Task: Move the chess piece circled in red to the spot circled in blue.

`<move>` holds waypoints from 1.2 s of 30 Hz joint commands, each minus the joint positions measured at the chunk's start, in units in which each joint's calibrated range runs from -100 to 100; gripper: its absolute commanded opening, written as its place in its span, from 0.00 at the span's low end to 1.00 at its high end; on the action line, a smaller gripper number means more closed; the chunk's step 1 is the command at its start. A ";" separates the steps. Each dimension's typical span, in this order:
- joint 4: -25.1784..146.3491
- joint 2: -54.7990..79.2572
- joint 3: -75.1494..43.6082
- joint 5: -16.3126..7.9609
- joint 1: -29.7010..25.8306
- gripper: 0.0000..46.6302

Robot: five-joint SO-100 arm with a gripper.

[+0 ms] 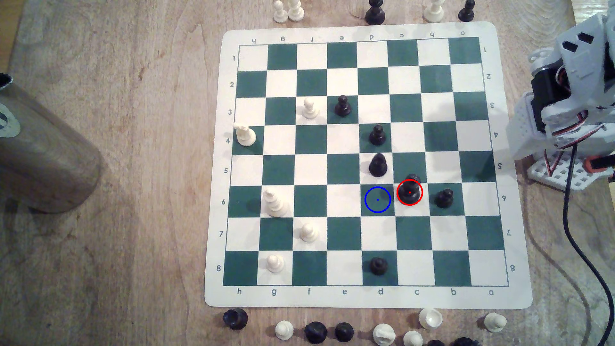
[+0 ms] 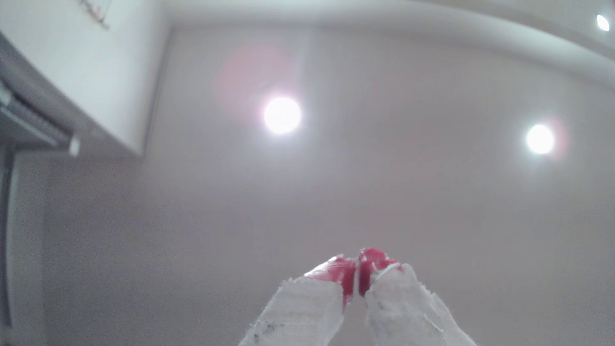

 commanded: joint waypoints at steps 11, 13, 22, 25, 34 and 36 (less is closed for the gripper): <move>25.50 -0.11 -5.81 0.10 0.33 0.00; 36.81 -0.11 -9.80 0.10 -0.69 0.00; 84.55 -0.11 -32.01 -0.24 -1.32 0.00; 97.74 -0.11 -38.26 -0.34 -1.00 0.00; 139.02 2.09 -52.68 -0.39 3.85 0.00; 143.03 2.69 -53.40 -0.39 3.85 0.05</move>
